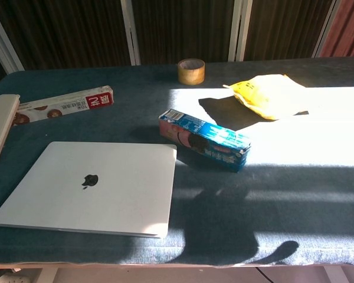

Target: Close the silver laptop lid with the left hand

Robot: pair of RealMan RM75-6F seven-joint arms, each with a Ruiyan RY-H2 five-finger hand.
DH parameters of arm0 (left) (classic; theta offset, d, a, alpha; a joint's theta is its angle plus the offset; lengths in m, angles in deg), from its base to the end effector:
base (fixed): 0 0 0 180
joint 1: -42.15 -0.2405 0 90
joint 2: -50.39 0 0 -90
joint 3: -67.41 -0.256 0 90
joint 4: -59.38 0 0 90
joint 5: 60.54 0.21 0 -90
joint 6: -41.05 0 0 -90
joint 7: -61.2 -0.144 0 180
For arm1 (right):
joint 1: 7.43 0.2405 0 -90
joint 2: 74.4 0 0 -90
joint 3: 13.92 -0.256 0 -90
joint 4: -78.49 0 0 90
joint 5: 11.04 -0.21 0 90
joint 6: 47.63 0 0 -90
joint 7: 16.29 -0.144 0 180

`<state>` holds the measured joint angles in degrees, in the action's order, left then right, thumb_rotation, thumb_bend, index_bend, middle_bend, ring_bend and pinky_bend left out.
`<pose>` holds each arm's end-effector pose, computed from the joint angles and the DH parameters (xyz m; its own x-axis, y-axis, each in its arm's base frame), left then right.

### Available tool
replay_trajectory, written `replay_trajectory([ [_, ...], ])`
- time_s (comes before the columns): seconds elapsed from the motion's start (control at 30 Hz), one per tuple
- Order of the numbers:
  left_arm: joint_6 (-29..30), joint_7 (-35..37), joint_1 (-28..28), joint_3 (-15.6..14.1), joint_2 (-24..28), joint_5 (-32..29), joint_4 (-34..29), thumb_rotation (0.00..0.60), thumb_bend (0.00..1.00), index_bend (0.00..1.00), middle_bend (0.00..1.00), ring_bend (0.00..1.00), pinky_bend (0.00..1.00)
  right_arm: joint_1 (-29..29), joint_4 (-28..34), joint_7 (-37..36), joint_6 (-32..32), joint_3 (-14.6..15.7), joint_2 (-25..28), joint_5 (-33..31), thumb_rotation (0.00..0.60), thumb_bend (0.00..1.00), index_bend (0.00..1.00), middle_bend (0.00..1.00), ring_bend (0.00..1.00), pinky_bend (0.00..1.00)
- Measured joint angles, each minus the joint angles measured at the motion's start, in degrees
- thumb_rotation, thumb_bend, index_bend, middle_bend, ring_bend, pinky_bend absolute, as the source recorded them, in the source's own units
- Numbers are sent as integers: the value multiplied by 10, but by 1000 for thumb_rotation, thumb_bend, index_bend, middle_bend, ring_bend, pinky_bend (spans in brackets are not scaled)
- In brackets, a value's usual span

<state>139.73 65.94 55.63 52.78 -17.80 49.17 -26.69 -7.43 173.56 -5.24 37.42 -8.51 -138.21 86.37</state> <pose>-0.2596 0.1459 0.1195 0.3350 0.0641 0.9400 0.8067 -0.5349 -0.2510 -0.2981 -0.1209 0.1282 0.5354 -0.1525 0.8307 -0.8432 -0.1522 0.5155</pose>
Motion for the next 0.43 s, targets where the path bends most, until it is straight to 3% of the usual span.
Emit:
replay_trajectory([
  [0.23, 72, -4, -136, -7, 15, -77, 5, 600, 178, 0, 106, 5, 153, -1, 0, 15, -1, -1, -7, -1, 600, 205, 0, 0, 0, 0],
  [0.43, 84, -6, -156, 14, 16, -86, 13, 600, 178, 0, 105, 3, 152, -3, -1, 20, 1, 1, -9, 5, 600, 205, 0, 0, 0, 0],
])
